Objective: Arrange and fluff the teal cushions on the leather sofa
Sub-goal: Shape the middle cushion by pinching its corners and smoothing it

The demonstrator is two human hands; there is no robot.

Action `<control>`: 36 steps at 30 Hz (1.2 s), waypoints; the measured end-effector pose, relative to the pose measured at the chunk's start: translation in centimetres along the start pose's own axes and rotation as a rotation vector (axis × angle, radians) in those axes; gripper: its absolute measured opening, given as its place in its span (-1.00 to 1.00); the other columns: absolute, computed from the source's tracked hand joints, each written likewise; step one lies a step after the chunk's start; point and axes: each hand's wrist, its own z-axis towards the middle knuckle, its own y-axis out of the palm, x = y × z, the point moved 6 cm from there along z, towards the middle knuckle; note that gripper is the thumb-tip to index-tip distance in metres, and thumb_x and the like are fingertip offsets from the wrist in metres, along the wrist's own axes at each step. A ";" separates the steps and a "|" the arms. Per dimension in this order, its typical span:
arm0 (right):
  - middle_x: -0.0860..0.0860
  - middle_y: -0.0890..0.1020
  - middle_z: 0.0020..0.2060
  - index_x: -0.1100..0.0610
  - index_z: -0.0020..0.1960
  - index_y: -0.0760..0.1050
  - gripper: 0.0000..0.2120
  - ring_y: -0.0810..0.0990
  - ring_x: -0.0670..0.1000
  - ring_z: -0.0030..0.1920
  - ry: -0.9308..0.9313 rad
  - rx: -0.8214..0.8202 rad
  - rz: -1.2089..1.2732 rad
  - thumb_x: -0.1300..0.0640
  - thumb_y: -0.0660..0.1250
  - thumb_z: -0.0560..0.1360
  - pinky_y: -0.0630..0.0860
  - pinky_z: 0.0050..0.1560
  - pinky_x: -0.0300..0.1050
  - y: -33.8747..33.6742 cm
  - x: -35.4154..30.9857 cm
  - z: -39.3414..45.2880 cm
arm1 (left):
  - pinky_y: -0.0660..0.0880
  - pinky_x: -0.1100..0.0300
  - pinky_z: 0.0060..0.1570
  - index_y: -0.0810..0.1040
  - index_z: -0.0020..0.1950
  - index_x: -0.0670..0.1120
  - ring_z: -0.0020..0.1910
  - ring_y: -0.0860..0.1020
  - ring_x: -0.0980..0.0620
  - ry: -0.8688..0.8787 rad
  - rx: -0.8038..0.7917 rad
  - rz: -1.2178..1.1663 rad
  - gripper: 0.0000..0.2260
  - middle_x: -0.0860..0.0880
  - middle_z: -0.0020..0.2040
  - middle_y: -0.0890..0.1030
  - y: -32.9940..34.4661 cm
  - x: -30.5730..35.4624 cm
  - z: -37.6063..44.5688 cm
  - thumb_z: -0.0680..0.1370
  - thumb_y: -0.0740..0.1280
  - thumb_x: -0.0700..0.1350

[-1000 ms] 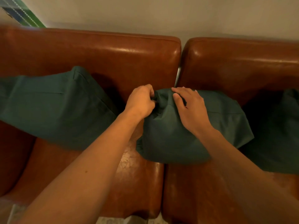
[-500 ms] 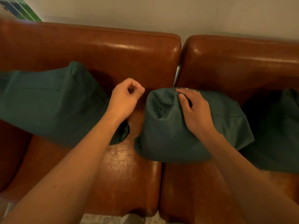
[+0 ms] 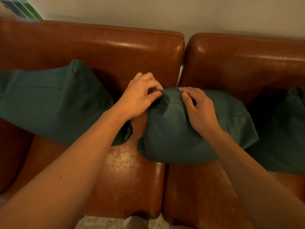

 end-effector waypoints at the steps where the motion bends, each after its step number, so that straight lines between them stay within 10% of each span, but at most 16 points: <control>1: -0.08 0.61 0.16 0.04 0.23 0.58 -0.73 0.47 -0.16 0.21 0.004 -0.003 -0.003 0.04 0.19 0.62 0.36 0.36 -0.03 0.1 -0.1 -0.1 | 0.37 0.00 0.06 0.62 -0.07 0.00 -0.03 0.38 0.06 -0.013 -0.021 -0.035 -0.90 0.08 -0.10 0.48 -0.3 -0.2 0.3 0.49 0.34 -0.03; 8: -0.10 0.60 0.15 0.02 0.22 0.58 -0.73 0.51 -0.10 0.21 0.036 -0.015 0.018 0.03 0.19 0.62 0.38 0.33 -0.04 -0.3 0.1 0.1 | 0.34 0.38 0.13 0.56 -0.01 0.00 0.09 0.48 0.12 -0.160 -0.007 -0.333 -0.86 0.05 0.02 0.47 -0.3 -1.1 0.3 0.52 0.37 -0.23; 20: -0.10 0.58 0.16 0.05 0.25 0.56 -0.73 0.51 -0.14 0.19 0.112 -0.066 0.032 0.04 0.22 0.62 0.34 0.17 -0.43 -1.1 -0.4 -0.3 | 0.34 0.29 0.15 0.55 -0.17 0.10 0.04 0.47 0.14 -0.176 -0.260 -0.363 -0.81 0.12 -0.04 0.48 0.8 -1.6 1.2 0.56 0.33 -0.18; 25: -0.09 0.51 -0.15 -0.01 -0.16 0.52 -0.64 0.49 -0.05 -0.02 0.009 0.083 -0.219 -0.31 0.31 0.41 0.43 0.03 -0.06 -2.3 -6.2 0.3 | 0.33 0.24 0.12 0.49 -0.19 -0.01 0.00 0.42 0.14 -0.289 -0.343 -0.432 -0.82 0.09 -0.04 0.43 1.8 -1.4 1.5 0.60 0.26 -0.18; 30: -0.12 0.48 -0.39 0.02 -0.37 0.45 -0.69 0.55 0.02 -0.16 0.175 -0.255 -0.386 -0.11 0.39 0.44 0.46 -0.06 -0.02 -0.8 -7.2 2.9 | 0.36 0.25 0.16 0.53 0.04 -0.25 0.06 0.43 0.10 -0.368 -0.300 -0.568 -0.85 -0.04 0.07 0.42 2.2 -1.4 1.4 0.63 0.21 -0.21; 36: 0.00 0.46 -0.44 0.13 -0.32 0.53 -0.69 0.40 -0.07 -0.37 0.375 -0.436 -0.020 0.01 0.35 0.54 0.33 -0.29 -0.15 -0.2 -5.4 2.7 | 0.38 0.22 0.04 0.48 -0.21 0.01 -0.05 0.47 0.11 -0.354 0.023 -0.628 -0.80 -0.01 -0.04 0.48 1.6 -1.0 0.4 0.60 0.26 -0.19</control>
